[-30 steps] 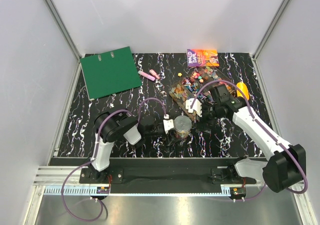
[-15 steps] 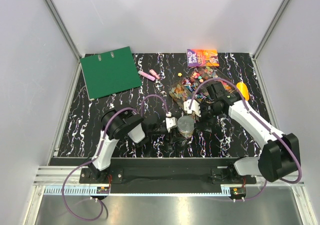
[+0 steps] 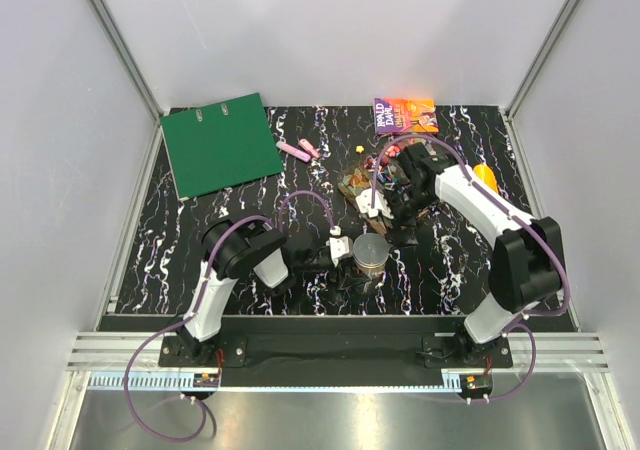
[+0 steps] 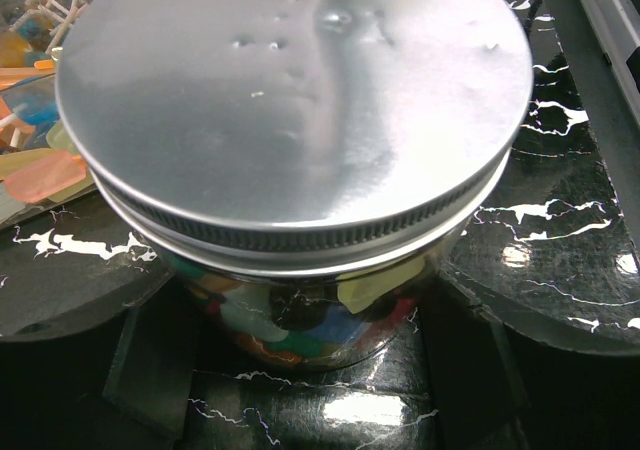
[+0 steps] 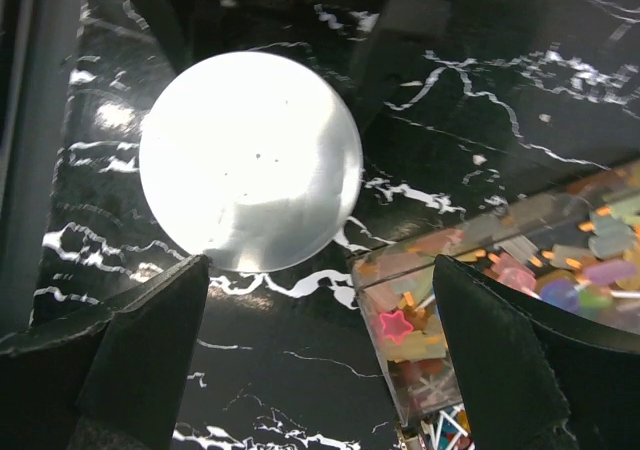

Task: Pack the candies
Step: Screw the bottle lid onto the packing bottle.

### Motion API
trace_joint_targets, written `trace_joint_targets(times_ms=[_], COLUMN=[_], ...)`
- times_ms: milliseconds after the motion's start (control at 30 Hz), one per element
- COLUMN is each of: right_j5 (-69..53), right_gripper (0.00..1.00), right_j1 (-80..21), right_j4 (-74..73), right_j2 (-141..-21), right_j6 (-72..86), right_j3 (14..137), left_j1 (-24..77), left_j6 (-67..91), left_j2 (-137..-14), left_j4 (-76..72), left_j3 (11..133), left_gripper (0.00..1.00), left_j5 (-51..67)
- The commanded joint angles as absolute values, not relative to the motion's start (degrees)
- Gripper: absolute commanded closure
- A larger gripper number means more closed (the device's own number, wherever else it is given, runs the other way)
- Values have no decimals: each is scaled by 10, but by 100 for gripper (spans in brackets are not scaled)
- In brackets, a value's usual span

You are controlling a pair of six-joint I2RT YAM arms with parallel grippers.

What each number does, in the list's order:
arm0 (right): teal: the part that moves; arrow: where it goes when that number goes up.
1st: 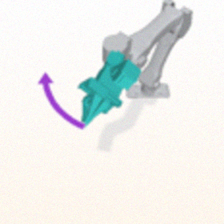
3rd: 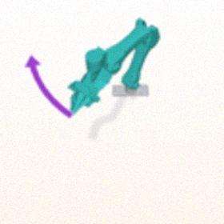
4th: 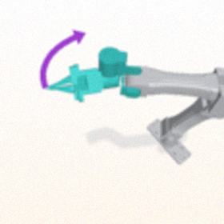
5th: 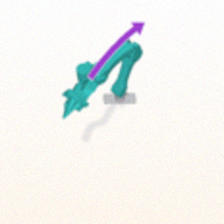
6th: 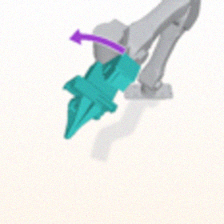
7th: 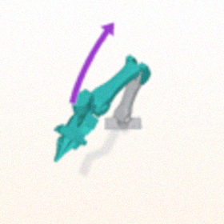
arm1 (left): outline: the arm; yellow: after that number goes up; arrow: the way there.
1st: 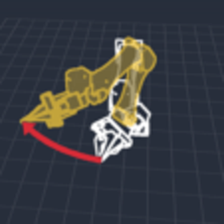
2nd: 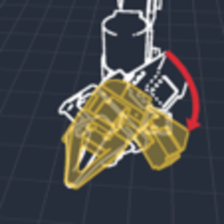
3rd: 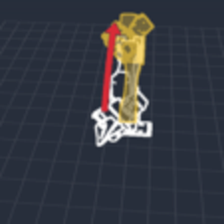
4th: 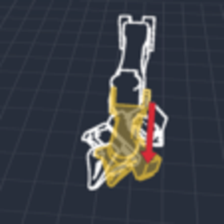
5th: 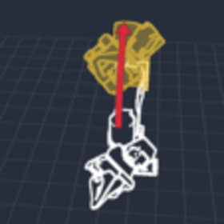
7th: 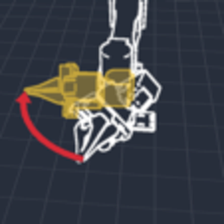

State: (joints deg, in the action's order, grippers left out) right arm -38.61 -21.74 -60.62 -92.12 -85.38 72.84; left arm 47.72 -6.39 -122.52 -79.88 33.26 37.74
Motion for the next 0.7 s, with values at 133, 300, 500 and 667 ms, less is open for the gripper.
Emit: trace_joint_targets(times_ms=[133,300,500,667], right_j5=[-396,-398,-396,-390], right_gripper=[0,0,0,0], right_j1=[-221,-228,-243,-249], right_j4=[-789,-777,-759,-753], right_j2=[-971,-972,-984,-989], right_j6=[-1007,-1011,-1005,-998], right_j3=[795,795,795,793], left_j1=[481,481,482,482], left_j6=[-107,-107,-109,-107], left_j2=[-1238,-1245,-1245,-1245], left_j4=[-896,-893,-889,-888], left_j3=[313,316,319,320], left_gripper=[59,59,59,60], left_j5=[388,388,387,383])
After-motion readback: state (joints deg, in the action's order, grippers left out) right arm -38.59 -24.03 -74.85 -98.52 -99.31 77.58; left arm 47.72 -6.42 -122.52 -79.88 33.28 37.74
